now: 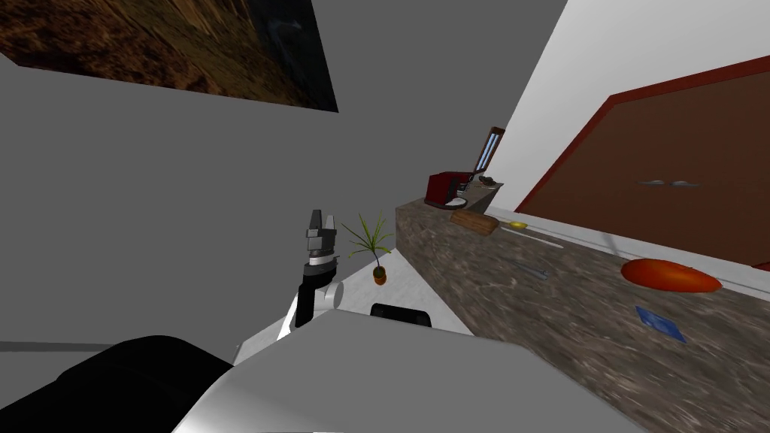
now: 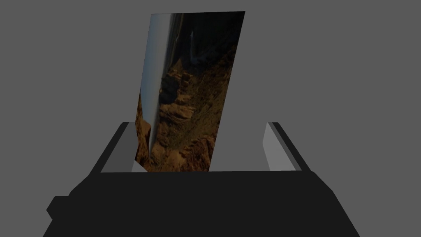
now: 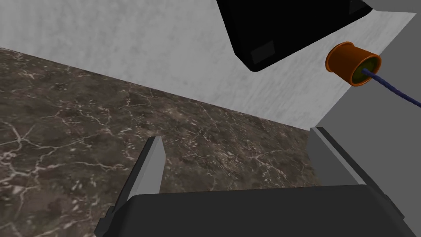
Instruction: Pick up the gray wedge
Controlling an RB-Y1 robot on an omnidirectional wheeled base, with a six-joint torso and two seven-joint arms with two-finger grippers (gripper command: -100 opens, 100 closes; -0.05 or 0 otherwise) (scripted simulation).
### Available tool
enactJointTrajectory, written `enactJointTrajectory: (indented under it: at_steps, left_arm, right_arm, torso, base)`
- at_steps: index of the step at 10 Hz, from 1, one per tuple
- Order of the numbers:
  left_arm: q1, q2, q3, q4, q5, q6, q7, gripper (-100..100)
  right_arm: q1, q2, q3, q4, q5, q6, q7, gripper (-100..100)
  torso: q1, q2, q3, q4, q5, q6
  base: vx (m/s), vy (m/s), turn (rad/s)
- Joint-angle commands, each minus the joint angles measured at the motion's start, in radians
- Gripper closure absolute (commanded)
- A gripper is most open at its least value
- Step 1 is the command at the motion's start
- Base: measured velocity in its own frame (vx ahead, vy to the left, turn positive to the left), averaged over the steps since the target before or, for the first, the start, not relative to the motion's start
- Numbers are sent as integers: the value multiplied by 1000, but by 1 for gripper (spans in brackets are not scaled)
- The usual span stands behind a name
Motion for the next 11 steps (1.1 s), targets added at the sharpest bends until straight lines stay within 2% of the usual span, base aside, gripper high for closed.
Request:
enactJointTrajectory:
  at_steps: [1,2,3,4,5,7,8,9,11]
  left_arm:
    - [0,0,0,0,0,0,0,0]
    - [0,0,0,0,0,0,0,0]
    - [0,0,0,0,0,0,0,0]
    - [0,0,0,0,0,0,0,0]
    - [0,0,0,0,0,0,0,0]
    - [0,0,0,0,0,0,0,0]
    - [0,0,0,0,0,0,0,0]
    - [0,0,0,0,0,0,0,0]
    - [0,0,0,0,0,0,0,0]
  right_arm:
    - [35,-50,7,7,6,18,26,-100]
    - [49,-98,19,34,14,22,48,-100]
    - [49,-112,19,35,14,22,48,-100]
    - [60,-146,29,59,21,25,70,-100]
    - [60,-155,29,59,21,25,70,-100]
    - [77,-227,46,98,33,33,115,-100]
    - [83,-259,53,112,38,37,137,-100]
    - [83,-271,53,110,38,37,137,-100]
    - [89,-333,63,131,46,44,180,-100]
  torso:
    - [0,0,0,0,0,0]
    - [0,-2,-1,0,0,-1]
    - [-1,-6,-3,-1,0,-1]
    - [-1,-5,-3,-1,0,0]
    - [-1,-4,-3,-1,0,-1]
    - [-3,-2,-1,0,-1,-1]
    - [-4,-6,-3,-1,-1,-1]
    - [-5,-11,-6,-2,-1,-2]
    - [-2,-5,-3,-1,-1,-1]
  base:
    - [128,-6,152]
    - [201,-5,242]
    - [161,-10,97]
    - [155,-17,143]
    - [111,-32,104]
    - [157,-63,222]
    - [273,-95,267]
    - [190,-52,106]
    - [163,-43,198]
